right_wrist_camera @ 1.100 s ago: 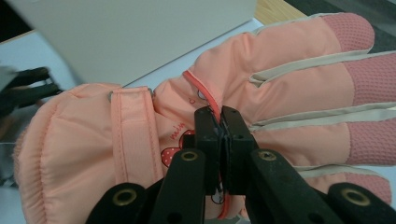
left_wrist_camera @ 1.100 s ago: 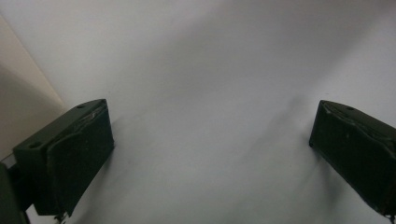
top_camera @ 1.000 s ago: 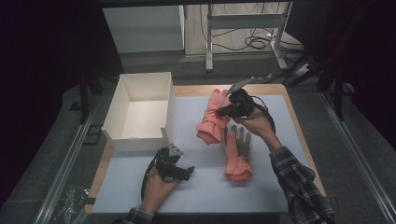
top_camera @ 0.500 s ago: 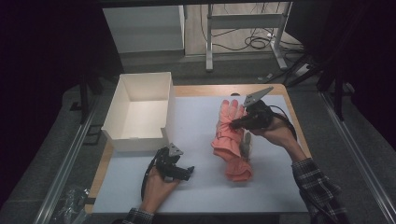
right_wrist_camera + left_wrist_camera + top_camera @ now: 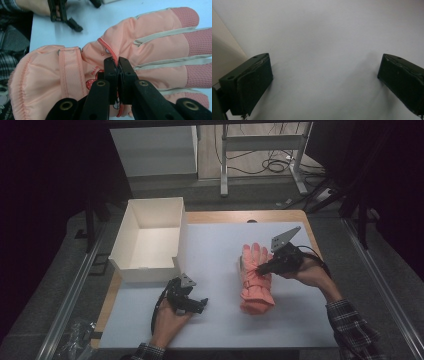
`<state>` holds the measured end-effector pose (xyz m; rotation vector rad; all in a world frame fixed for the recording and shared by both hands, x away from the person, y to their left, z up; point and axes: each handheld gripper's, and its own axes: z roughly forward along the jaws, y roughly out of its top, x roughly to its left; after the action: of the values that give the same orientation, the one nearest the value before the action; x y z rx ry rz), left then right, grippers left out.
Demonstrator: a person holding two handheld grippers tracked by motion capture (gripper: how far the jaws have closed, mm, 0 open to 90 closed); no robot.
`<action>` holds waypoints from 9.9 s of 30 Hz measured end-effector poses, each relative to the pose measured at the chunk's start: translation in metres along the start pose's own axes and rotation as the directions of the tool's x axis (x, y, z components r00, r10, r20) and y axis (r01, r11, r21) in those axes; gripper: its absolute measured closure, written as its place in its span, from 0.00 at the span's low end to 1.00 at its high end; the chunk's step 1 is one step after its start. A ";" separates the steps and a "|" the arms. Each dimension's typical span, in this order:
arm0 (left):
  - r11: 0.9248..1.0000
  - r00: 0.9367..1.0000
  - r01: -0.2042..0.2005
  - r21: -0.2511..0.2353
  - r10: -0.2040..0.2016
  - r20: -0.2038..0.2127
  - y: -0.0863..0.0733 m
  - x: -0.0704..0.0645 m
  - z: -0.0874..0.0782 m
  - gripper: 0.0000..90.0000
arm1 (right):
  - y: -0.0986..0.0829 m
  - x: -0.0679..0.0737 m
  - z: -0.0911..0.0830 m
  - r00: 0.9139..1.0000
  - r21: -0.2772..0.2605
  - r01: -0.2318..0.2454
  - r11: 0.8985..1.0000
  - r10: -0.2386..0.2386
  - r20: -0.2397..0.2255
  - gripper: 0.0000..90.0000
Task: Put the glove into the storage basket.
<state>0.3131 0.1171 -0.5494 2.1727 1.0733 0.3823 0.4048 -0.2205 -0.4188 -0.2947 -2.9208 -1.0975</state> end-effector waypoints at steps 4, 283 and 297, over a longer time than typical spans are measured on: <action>1.000 1.000 -0.001 0.001 0.001 0.000 0.000 0.000 0.000 0.00 | -0.005 -0.002 0.010 1.000 0.025 0.009 1.000 -0.008 -0.015 0.95; 0.961 0.952 -0.231 0.149 0.192 0.239 0.121 -0.062 0.032 0.50 | -0.134 0.035 0.034 0.791 -0.204 -0.334 0.920 0.392 0.470 0.32; 0.968 0.974 -0.180 0.172 0.152 0.166 0.153 -0.044 0.012 0.49 | -0.134 0.035 0.034 0.791 -0.204 -0.333 0.921 0.391 0.470 0.32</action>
<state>0.3824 0.0112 -0.4527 2.4246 0.8751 0.1922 0.3482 -0.2910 -0.5292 -1.2743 -2.9997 -1.2684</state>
